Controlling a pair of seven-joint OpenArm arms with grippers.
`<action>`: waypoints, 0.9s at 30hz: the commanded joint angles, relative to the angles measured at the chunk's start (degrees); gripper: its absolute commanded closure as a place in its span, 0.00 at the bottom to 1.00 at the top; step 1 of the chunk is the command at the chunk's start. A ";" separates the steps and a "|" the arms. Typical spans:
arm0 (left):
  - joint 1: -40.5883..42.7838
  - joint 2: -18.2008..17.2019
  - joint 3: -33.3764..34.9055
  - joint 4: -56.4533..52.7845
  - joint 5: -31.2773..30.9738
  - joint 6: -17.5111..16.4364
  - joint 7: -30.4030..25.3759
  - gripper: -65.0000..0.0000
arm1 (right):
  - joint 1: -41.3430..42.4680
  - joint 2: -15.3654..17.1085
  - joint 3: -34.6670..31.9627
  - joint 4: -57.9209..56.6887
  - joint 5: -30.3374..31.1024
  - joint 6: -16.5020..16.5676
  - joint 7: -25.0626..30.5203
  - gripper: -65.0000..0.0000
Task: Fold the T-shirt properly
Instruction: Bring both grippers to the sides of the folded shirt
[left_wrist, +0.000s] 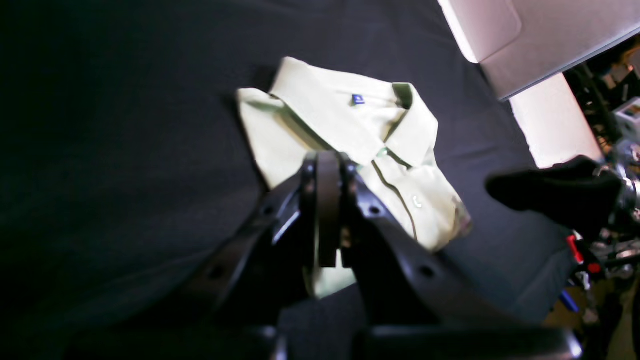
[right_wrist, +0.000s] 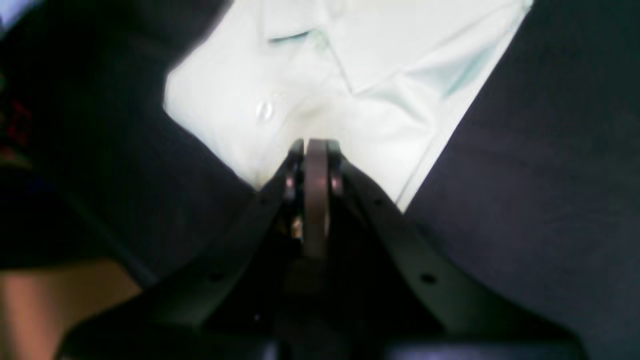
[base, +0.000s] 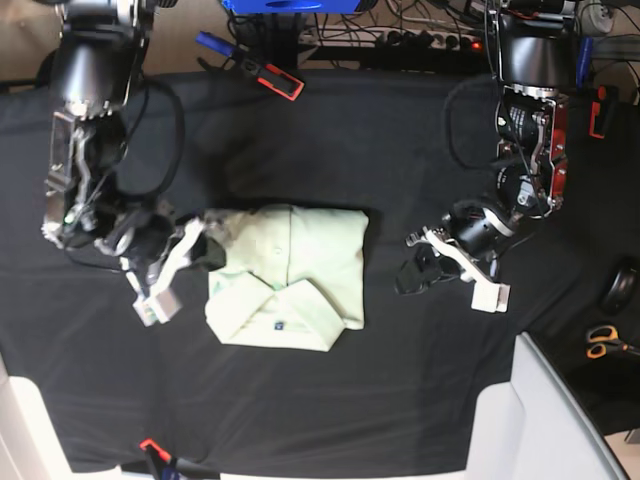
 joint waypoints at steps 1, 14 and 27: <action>-0.04 -0.65 0.01 1.28 -1.15 -0.48 -0.88 1.00 | 1.80 0.21 1.93 -0.70 2.60 0.58 -0.85 1.00; 2.51 -3.47 -0.08 1.45 -1.24 -0.39 -0.71 1.00 | 5.23 0.12 10.81 -14.85 23.70 -7.81 -11.22 1.00; -0.30 5.24 0.27 -3.03 -1.24 -0.39 2.37 1.00 | 5.41 -1.37 10.89 -22.41 28.09 -11.07 -10.78 1.00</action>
